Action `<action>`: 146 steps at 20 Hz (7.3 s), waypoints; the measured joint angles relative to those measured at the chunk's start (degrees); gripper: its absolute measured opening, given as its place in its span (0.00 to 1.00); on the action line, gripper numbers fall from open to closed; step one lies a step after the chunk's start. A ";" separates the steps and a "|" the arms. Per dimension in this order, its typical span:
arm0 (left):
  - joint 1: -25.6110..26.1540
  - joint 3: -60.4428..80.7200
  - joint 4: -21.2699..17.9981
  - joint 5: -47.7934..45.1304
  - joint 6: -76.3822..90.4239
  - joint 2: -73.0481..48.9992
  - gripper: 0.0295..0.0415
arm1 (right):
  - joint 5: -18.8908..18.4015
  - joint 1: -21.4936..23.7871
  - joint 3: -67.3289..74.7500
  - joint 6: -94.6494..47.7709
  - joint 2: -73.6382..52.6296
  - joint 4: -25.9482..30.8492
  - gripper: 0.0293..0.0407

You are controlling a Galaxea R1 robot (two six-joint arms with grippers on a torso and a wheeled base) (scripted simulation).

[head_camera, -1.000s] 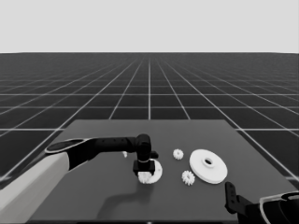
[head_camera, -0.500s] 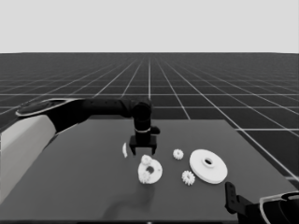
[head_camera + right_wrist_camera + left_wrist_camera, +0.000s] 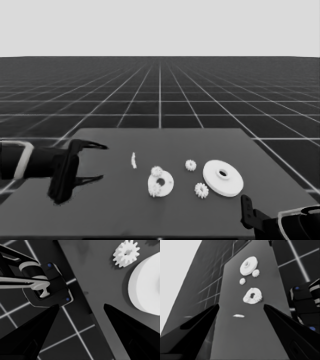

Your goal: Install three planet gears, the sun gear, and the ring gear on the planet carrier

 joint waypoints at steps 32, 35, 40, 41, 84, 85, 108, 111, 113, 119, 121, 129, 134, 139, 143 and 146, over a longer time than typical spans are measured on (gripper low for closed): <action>-0.22 1.37 0.51 -1.27 3.79 -1.95 0.75 | -9.43 12.74 -97.24 27.53 62.71 26.62 0.17; -0.22 1.37 0.51 -1.27 3.79 -1.95 0.75 | -19.52 24.10 -81.12 35.36 56.03 34.50 0.17; -0.22 1.37 0.51 -1.27 3.79 -1.95 0.75 | -23.16 32.12 -83.86 33.89 57.24 40.48 0.17; -0.22 1.37 0.51 -1.27 3.79 -1.95 0.75 | -23.28 32.30 -84.09 33.77 57.33 40.66 0.17; -0.22 1.37 0.51 -1.27 3.79 -1.95 0.75 | -22.69 33.53 -50.54 63.93 55.38 42.12 0.81; -0.22 1.37 0.51 -1.27 3.79 -1.95 0.75 | -22.83 33.99 -45.40 62.91 48.31 42.55 0.81; -0.22 1.37 0.51 -1.27 3.79 -1.95 0.75 | -15.07 8.21 -49.73 54.20 41.95 17.81 0.14; -0.22 1.37 0.51 -1.27 3.79 -1.95 0.75 | -15.06 8.21 -49.73 54.20 41.95 17.81 0.14; -0.22 1.37 0.51 -1.27 3.79 -1.95 0.75 | -15.07 8.21 -49.73 54.20 41.95 17.81 0.14; -0.22 1.37 0.51 -1.27 3.79 -1.95 0.75 | -23.02 33.64 -40.46 58.86 38.84 42.03 0.14; -0.22 1.37 0.51 -1.27 3.79 -1.95 0.75 | -23.16 34.40 -40.86 58.63 38.96 42.78 0.14; -0.22 1.37 0.51 -1.27 3.79 -1.95 0.75 | -22.87 34.27 -69.20 63.20 71.91 42.85 0.14; -0.22 1.37 0.51 -1.27 3.79 -1.95 0.75 | -21.58 27.51 -70.81 62.87 73.15 34.91 0.14; -0.22 1.37 0.51 -1.27 3.79 -1.95 0.75 | -18.99 15.51 -76.49 59.23 74.60 24.63 0.14; -0.22 1.37 0.51 -1.27 3.79 -1.95 0.75 | -18.69 14.93 -77.17 58.83 74.78 24.02 0.14; -0.22 1.37 0.51 -1.27 3.79 -1.95 0.75 | -18.68 14.40 -77.22 59.93 74.74 24.02 0.14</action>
